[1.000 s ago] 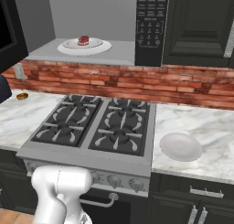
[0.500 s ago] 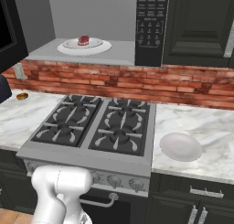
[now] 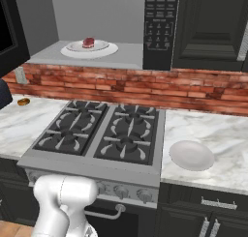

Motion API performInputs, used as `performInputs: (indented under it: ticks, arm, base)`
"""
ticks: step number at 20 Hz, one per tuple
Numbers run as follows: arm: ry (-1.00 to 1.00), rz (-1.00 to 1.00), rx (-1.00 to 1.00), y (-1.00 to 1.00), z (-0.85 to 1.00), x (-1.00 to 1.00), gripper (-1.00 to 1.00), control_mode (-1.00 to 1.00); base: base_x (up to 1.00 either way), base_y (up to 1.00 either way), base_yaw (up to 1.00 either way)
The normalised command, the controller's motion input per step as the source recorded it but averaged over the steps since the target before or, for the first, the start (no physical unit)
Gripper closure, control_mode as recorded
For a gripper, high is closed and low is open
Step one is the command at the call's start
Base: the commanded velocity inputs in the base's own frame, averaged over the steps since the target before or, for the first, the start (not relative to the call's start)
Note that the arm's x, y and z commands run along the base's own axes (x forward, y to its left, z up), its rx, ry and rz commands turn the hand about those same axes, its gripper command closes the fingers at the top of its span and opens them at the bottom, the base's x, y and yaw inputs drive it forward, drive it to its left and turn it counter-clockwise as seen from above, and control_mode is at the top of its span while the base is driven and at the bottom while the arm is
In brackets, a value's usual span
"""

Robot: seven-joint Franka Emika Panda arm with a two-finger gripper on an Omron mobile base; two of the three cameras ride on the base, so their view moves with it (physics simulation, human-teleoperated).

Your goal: Pick the steak from the counter and place it in the microwave. Then turn on the microwave.

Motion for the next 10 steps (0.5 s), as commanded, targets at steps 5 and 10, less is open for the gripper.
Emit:
performInputs:
  ticks: [5,10]
  arm:
    - [0.01,0.0,0.1,0.21,-0.09,0.19,-1.0,-1.0]
    - [0.06,0.0,0.1,0.14,-0.11,0.22,-1.0,-1.0]
  base:
    - [0.0,0.0,0.0]
    - [0.0,0.0,0.0]
